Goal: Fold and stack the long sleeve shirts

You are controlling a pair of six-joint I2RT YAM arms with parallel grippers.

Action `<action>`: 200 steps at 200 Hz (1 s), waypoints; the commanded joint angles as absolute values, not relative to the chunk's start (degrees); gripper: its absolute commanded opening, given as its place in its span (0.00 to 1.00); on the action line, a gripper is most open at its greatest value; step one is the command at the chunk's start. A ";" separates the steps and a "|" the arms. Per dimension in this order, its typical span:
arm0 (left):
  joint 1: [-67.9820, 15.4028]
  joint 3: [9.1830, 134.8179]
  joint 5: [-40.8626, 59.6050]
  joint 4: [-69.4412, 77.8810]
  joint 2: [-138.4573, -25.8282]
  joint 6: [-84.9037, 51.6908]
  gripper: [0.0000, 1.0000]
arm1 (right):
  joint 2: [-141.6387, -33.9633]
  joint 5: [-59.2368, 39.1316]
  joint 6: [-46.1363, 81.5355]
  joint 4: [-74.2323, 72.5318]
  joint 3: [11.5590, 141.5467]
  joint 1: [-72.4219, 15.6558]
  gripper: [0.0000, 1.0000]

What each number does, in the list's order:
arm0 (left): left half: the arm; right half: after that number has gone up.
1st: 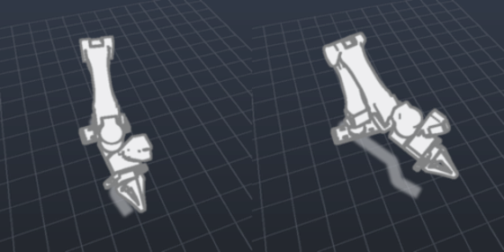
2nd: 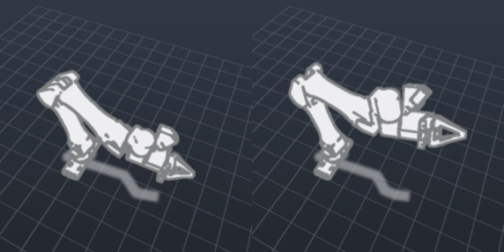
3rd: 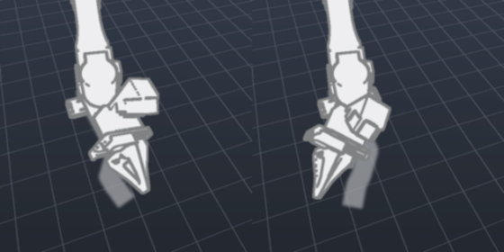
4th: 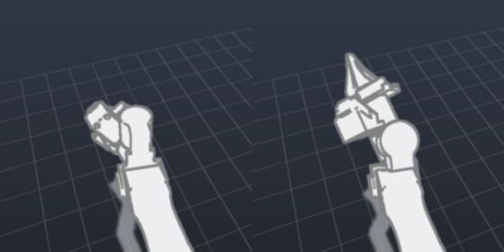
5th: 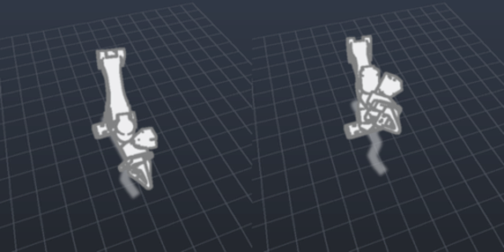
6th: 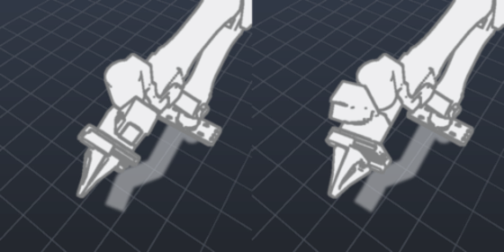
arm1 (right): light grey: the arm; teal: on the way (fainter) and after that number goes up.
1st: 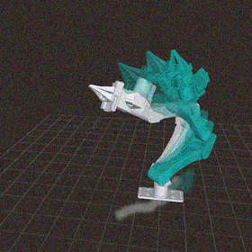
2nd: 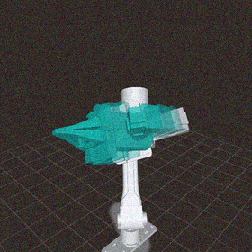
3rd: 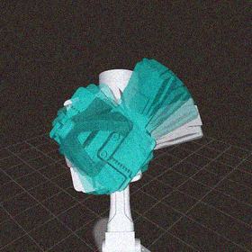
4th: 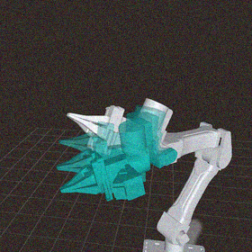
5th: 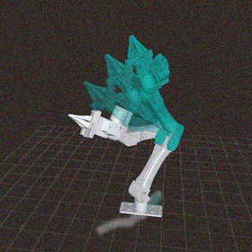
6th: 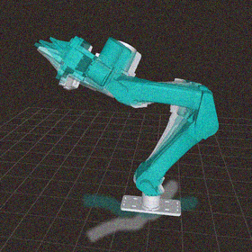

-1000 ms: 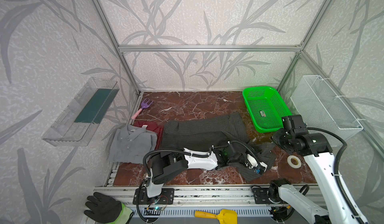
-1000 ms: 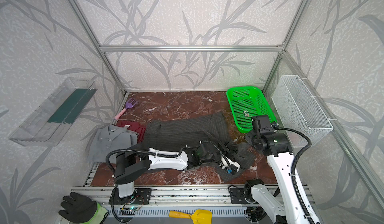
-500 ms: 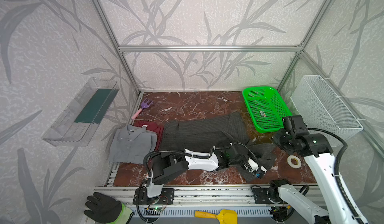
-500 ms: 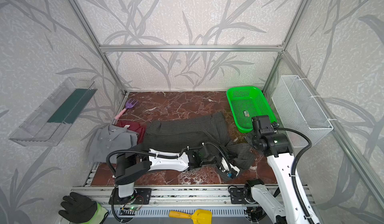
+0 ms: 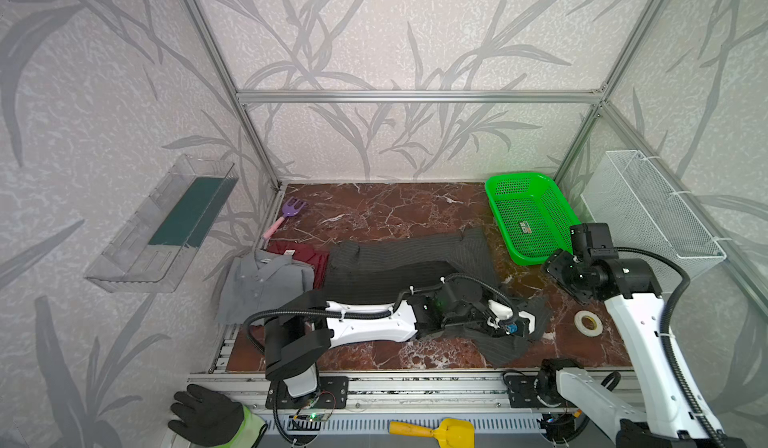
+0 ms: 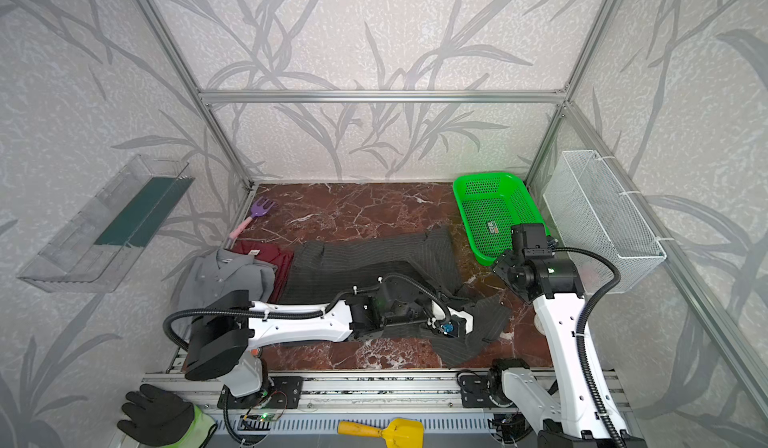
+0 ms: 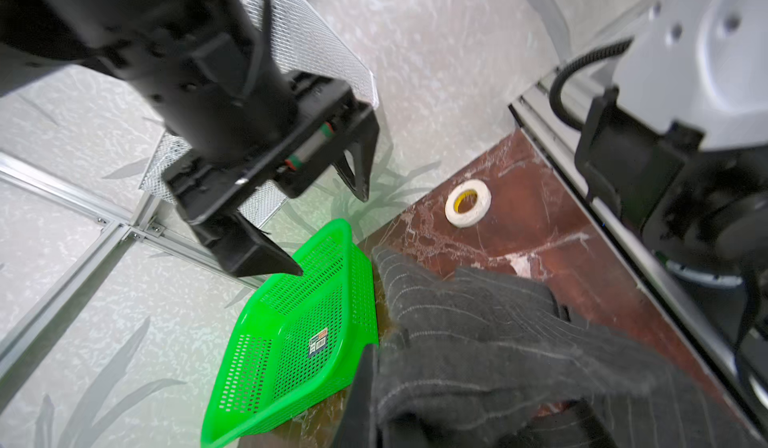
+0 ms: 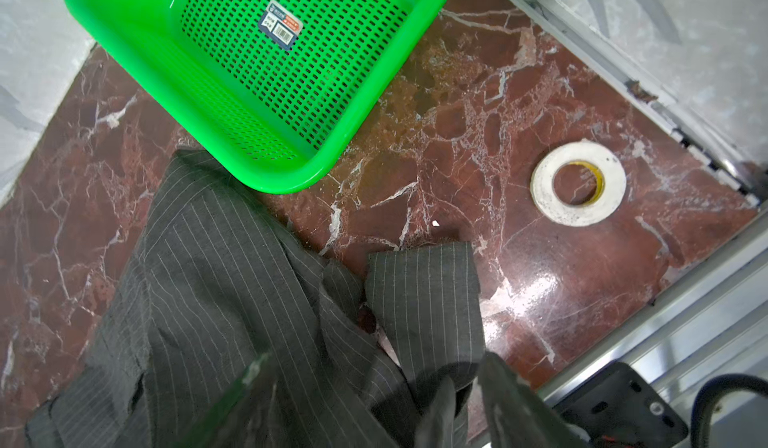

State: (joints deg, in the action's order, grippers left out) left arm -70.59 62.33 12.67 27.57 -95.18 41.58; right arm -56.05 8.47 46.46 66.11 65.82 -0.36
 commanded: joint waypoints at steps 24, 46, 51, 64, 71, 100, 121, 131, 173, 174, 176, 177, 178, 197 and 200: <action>-65.70 60.62 19.60 30.20 -92.11 21.57 0.00 | -53.94 0.97 44.09 62.54 60.98 0.77 0.79; -64.27 60.73 15.88 32.89 -92.55 16.36 0.00 | -52.42 -7.60 41.23 60.11 57.29 3.50 0.78; -63.83 60.78 15.39 33.29 -92.78 15.16 0.00 | -51.85 -8.42 40.80 59.63 56.82 3.77 0.78; -62.85 60.73 14.37 34.00 -93.70 12.21 0.00 | -49.74 -9.80 40.10 58.48 55.92 3.79 0.76; -62.50 60.66 14.07 34.41 -94.26 10.52 0.00 | -49.06 -10.49 39.62 57.94 55.81 3.79 0.76; -61.50 60.03 11.42 37.38 -96.42 3.58 0.00 | -47.97 -8.80 39.61 60.89 58.75 3.77 0.73; -60.88 60.22 8.30 38.19 -97.79 -1.71 0.00 | -47.54 -4.92 40.51 63.86 61.57 3.72 0.73; -60.80 60.40 7.10 38.83 -98.33 -3.91 0.00 | -47.00 -3.76 41.31 64.15 62.08 3.78 0.74; -59.24 62.71 -0.36 37.41 -99.53 -17.92 0.00 | -44.50 -12.71 43.99 59.10 60.59 3.78 0.73; -59.19 62.73 -0.49 37.43 -99.51 -18.36 0.00 | -44.49 -13.08 43.97 58.91 60.44 3.78 0.73; -59.05 62.75 -0.69 37.42 -99.54 -19.14 0.00 | -44.34 -13.84 43.88 58.39 60.11 3.80 0.73; -58.97 62.75 -0.79 37.43 -99.52 -19.72 0.00 | -44.28 -14.21 43.87 58.11 59.94 3.79 0.73; -58.93 62.80 -0.96 37.44 -99.50 -20.19 0.00 | -44.12 -15.00 43.71 57.62 59.52 3.78 0.72; -57.71 63.11 -2.93 37.43 -99.50 -28.03 0.00 | -41.85 -21.50 45.62 52.98 54.67 3.87 0.70; -57.56 63.11 -3.44 37.57 -99.49 -29.16 0.00 | -41.44 -22.72 46.23 51.04 53.56 3.91 0.70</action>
State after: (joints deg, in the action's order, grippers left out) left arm -59.31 60.99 1.89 35.57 -98.89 -14.83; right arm -43.57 -12.43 43.59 58.22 59.13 3.70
